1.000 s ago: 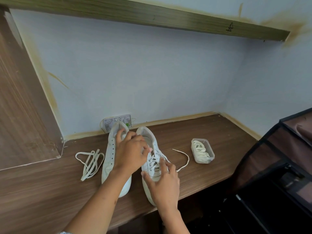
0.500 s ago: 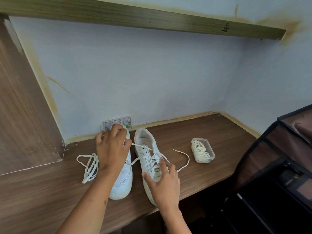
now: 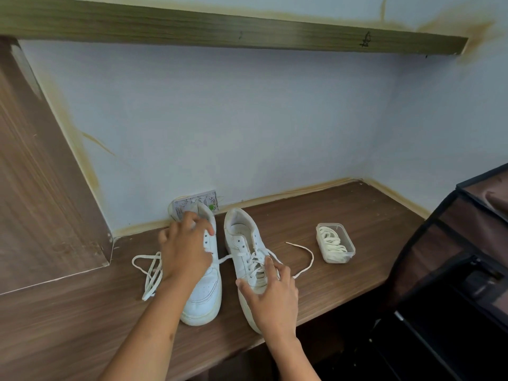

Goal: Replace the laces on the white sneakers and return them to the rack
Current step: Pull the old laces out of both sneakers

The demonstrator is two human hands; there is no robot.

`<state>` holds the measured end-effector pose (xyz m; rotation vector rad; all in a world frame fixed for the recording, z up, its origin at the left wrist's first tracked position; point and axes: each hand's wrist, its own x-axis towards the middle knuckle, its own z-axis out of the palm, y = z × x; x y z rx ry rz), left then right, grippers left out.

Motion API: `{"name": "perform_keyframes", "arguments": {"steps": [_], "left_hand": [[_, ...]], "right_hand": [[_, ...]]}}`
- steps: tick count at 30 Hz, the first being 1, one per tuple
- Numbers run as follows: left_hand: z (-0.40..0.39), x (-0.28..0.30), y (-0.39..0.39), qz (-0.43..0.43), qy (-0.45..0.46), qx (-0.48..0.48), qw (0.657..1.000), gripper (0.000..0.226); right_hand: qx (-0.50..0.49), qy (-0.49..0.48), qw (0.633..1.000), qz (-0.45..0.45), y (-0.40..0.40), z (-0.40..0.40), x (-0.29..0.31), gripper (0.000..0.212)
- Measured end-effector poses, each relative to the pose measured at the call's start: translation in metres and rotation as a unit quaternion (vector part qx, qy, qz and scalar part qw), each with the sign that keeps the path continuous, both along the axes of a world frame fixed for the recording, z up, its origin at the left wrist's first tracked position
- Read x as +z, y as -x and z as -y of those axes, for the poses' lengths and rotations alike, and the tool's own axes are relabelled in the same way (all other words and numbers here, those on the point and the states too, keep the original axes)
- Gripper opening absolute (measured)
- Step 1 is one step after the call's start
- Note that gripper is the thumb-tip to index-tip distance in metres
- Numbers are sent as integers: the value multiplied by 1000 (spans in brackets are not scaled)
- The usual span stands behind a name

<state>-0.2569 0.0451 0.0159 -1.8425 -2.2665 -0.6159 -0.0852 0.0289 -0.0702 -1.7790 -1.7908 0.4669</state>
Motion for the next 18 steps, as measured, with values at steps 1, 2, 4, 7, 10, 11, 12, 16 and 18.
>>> {"name": "perform_keyframes", "arguments": {"steps": [1,2,4,7,10,11,12,16,18], "left_hand": [[0,-1,-7,1,19,-29,999,39],[-1,-2,-14,-1,20,-57,998,34],[-3,-2,-26,-7,27,-99,995,33],[-3,0,-42,-19,56,-140,988,62],[-2,3,-52,-40,94,-132,986,55],[-3,5,-54,-48,105,-130,985,47],[-3,7,-55,-55,113,-132,983,43],[0,10,-58,-48,117,-118,985,57],[1,9,-62,-91,97,-91,987,52]], "right_hand": [[1,-1,1000,0,0,0,0,85],[3,-2,1000,-1,0,-1,-1,85],[6,-5,1000,-3,0,-1,-1,85],[10,-7,1000,0,-1,-1,-1,87],[12,3,1000,3,-1,-1,-1,97],[13,4,1000,4,-1,-1,-2,97],[15,3,1000,3,-1,-2,-2,94],[28,-2,1000,-4,-2,-1,0,88],[29,3,1000,-6,-2,0,3,97]]}}
